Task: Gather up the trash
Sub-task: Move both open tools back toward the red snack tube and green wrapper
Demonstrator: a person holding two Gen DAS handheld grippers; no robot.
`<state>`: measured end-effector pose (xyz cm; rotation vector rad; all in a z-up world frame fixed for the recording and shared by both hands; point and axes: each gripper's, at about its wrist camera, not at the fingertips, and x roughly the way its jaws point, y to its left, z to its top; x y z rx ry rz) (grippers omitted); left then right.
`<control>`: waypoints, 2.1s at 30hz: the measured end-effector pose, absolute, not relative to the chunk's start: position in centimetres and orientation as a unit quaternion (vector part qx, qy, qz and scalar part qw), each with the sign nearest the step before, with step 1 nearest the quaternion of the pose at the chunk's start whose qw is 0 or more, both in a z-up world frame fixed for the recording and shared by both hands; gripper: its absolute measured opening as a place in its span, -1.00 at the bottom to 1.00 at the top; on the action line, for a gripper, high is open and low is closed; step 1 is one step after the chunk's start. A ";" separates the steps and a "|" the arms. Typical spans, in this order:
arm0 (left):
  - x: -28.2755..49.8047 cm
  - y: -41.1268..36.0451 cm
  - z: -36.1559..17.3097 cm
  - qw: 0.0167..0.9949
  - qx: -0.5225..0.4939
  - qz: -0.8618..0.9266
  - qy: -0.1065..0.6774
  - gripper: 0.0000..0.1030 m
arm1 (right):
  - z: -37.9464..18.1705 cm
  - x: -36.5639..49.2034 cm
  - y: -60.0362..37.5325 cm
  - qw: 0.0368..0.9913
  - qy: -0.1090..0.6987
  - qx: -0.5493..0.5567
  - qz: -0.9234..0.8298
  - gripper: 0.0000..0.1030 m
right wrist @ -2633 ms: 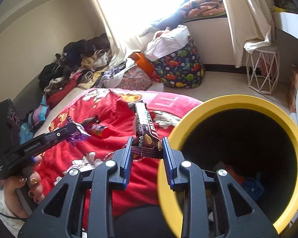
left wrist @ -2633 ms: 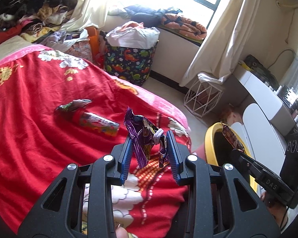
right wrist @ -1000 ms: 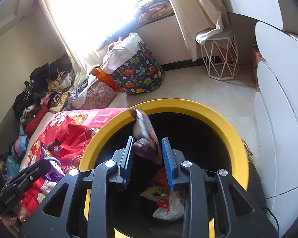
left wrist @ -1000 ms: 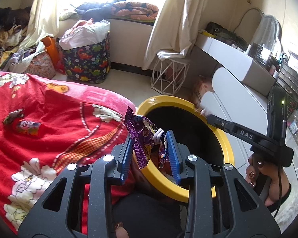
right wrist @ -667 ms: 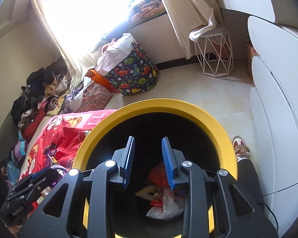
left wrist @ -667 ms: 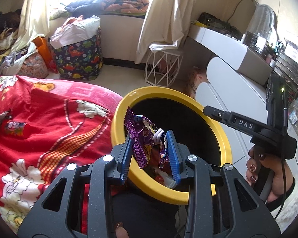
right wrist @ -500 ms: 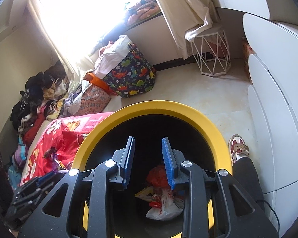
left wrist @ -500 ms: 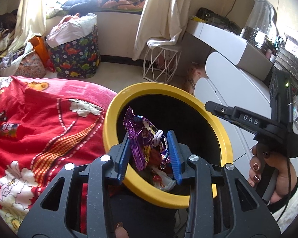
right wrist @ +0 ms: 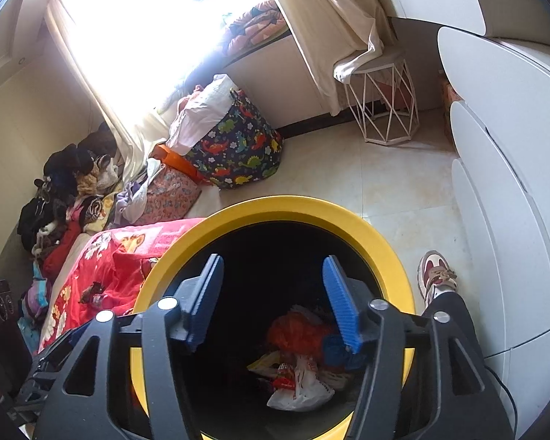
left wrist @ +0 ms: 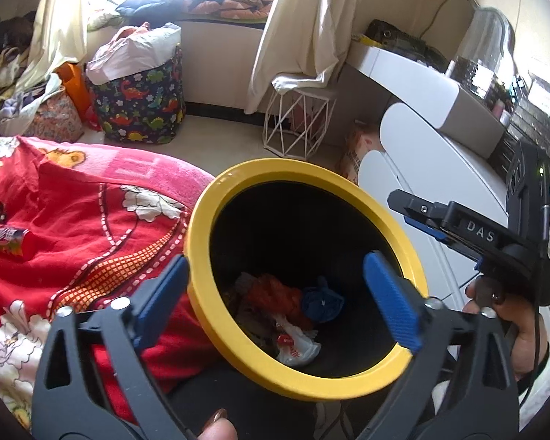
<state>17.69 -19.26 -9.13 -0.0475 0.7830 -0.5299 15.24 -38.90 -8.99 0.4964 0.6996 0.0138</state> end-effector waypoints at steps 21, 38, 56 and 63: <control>17.0 -16.7 -7.0 0.904 -0.040 -0.229 0.360 0.79 | -6.0 14.4 -37.6 0.929 0.308 0.206 0.005 0.65; 16.9 -11.6 -5.1 0.921 -0.062 -0.187 0.336 0.79 | -2.8 13.8 -32.6 0.945 0.270 0.178 0.059 0.83; 18.0 -4.4 -4.0 0.936 -0.103 -0.122 0.313 0.79 | -1.7 14.2 -25.2 0.947 0.266 0.122 0.133 0.86; 19.0 -1.0 -4.5 0.934 -0.126 -0.094 0.322 0.79 | -2.5 15.2 -21.2 0.940 0.286 0.089 0.165 0.86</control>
